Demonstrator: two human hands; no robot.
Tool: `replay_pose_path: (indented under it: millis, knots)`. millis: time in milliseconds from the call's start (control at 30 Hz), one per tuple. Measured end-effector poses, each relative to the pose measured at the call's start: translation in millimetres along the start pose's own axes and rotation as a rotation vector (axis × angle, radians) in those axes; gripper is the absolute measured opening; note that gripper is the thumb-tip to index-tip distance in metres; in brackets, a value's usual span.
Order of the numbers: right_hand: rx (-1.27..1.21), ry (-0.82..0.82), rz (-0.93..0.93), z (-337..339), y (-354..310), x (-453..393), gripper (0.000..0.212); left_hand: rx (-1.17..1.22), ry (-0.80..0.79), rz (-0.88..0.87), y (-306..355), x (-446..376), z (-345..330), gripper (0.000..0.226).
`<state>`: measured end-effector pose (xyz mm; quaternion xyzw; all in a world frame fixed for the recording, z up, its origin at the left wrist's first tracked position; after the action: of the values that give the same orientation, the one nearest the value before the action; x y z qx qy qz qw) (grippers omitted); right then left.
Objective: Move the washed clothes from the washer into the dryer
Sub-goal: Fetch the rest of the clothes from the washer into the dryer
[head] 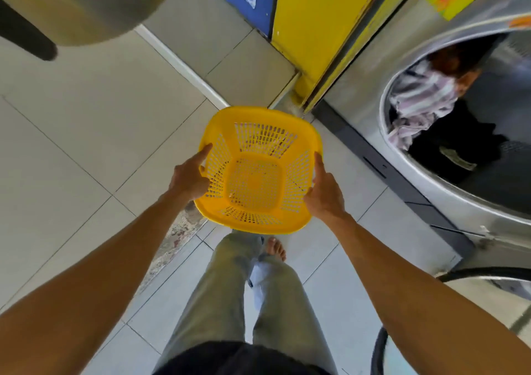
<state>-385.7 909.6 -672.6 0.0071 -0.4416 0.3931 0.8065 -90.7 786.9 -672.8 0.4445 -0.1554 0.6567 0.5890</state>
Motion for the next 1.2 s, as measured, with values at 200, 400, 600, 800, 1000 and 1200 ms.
replay_pose_path:
  millis: [200, 400, 600, 800, 1000, 1200]
  knots:
    - [-0.007, 0.073, 0.107, 54, -4, 75, 0.093, 0.027, 0.079, -0.048, 24, 89, 30, 0.09]
    - [0.046, 0.019, 0.248, 67, -47, 122, 0.088, 0.057, 0.155, -0.072, -8, 166, 52, 0.084]
    - [0.212, -0.111, 0.421, 36, -145, 148, 0.079, 0.327, 0.168, 0.083, -112, 210, 88, 0.088]
    - [0.379, -0.147, 0.586, -6, -296, 152, 0.071, 0.655, 0.257, 0.1, -222, 235, 149, 0.092]
    - [0.413, -0.228, 0.593, -72, -445, 149, 0.071, 0.923, 0.29, 0.08, -333, 224, 237, 0.104]
    - [0.257, -0.26, 0.561, -111, -557, 173, 0.073, 0.892, 0.269, 0.119, -405, 231, 352, 0.094]
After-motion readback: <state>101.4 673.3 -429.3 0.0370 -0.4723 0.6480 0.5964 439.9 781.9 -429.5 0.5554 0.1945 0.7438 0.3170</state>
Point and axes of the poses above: each hand's wrist, its own x-axis away from the middle knuckle, its own z-axis out of the back of the hand, y = z × x, the point moved 7 cm from there along -x, towards the middle knuckle, and after that the axes turned 5 degrees about -y, right-handed, at the moved point
